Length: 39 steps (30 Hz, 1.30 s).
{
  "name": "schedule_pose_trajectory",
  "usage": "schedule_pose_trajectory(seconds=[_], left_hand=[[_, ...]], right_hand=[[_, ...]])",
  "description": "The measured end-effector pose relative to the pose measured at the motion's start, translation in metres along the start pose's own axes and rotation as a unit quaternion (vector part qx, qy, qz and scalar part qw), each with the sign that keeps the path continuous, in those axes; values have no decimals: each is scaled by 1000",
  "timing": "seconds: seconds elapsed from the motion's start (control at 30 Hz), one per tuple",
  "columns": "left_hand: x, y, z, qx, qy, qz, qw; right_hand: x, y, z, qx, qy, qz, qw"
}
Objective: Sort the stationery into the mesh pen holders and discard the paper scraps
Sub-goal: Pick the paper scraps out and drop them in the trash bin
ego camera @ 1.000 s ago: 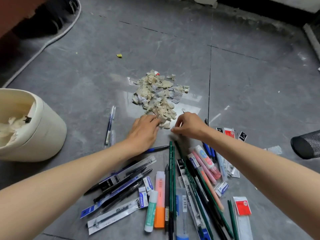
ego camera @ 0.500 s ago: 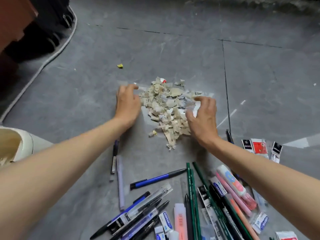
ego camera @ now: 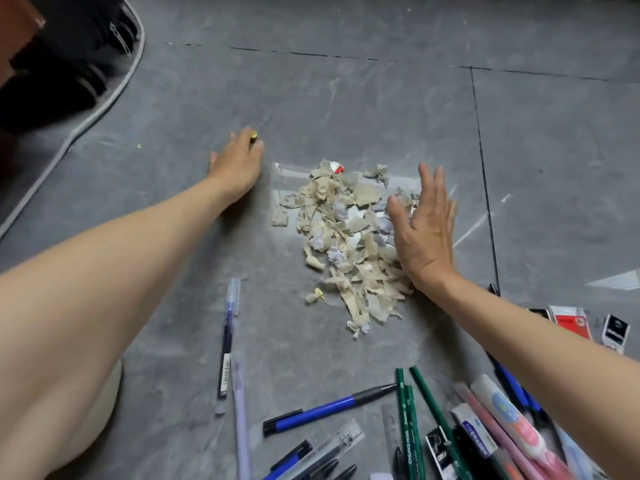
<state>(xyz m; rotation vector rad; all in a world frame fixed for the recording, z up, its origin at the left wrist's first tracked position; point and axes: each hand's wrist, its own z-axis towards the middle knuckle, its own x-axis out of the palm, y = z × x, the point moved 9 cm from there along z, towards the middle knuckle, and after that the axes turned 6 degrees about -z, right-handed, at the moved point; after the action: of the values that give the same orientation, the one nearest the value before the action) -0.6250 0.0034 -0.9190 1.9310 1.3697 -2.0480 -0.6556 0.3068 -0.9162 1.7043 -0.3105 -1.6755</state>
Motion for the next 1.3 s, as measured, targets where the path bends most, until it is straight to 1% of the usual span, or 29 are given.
schedule_pose_trajectory(seconds=[0.07, 0.13, 0.2, 0.27, 0.33, 0.4, 0.43, 0.5, 0.6, 0.67, 0.8, 0.87, 0.93, 0.97, 1.0, 1.07, 1.1, 1.13, 1.2, 1.23, 1.27, 1.3], left_hand=[[10, -28, -18, 98, 24, -14, 995], [25, -56, -47, 199, 46, -10, 979], [38, -74, -64, 258, 50, -14, 965], [38, -82, -59, 251, 11, -29, 968], [38, -85, -40, 200, -21, -61, 978], [52, -86, -23, 139, 20, -65, 988], [61, -89, -20, 125, 50, -60, 989], [67, -100, -26, 142, 75, -90, 983], [67, -123, -43, 197, 74, -175, 962], [77, -138, -45, 220, 104, -197, 950], [108, -165, -55, 228, 208, -132, 942], [120, -167, -75, 246, 250, -106, 931], [124, -164, -102, 263, 286, -111, 915], [122, -162, -111, 268, 282, -115, 914], [115, -159, -115, 270, 261, -125, 918], [91, -146, -110, 241, 190, -184, 934], [77, -136, -103, 210, 148, -222, 941], [61, -125, -96, 183, 94, -234, 950], [37, -100, -89, 132, -3, -179, 975], [33, -85, -88, 97, -29, -146, 984], [32, -70, -92, 58, -36, -117, 991], [38, -59, -97, 33, -21, -103, 994]], right_hand=[[0, -1, 0, 4, -1, 9, 1000], [0, -2, -2, 0, 0, 15, 1000], [0, -3, -1, 3, 2, 13, 1000], [1, -5, 0, 11, 10, 6, 1000], [3, -4, 0, 12, 11, 1, 1000], [2, -4, 0, 13, 10, 4, 1000], [2, -5, 0, 15, 9, 11, 1000], [0, -5, 0, 20, 1, 29, 999], [-4, -6, 1, 24, -16, 57, 998], [-5, -7, 1, 30, -21, 71, 997], [-9, -7, 1, 33, -34, 84, 995], [-10, -6, 1, 33, -41, 91, 994], [-11, -4, 1, 27, -46, 92, 994], [-11, -3, 2, 21, -43, 84, 995], [-9, -2, 2, 17, -36, 71, 997], [-6, 0, 2, 16, -11, 38, 999], [-3, 1, 1, 18, 6, 21, 1000], [0, 1, 1, 19, 25, 4, 1000], [6, 3, -1, 12, 67, -18, 998], [9, 5, -3, 5, 87, -19, 996], [11, 8, -6, -2, 107, -6, 994], [13, 12, -9, -7, 126, 21, 992]])
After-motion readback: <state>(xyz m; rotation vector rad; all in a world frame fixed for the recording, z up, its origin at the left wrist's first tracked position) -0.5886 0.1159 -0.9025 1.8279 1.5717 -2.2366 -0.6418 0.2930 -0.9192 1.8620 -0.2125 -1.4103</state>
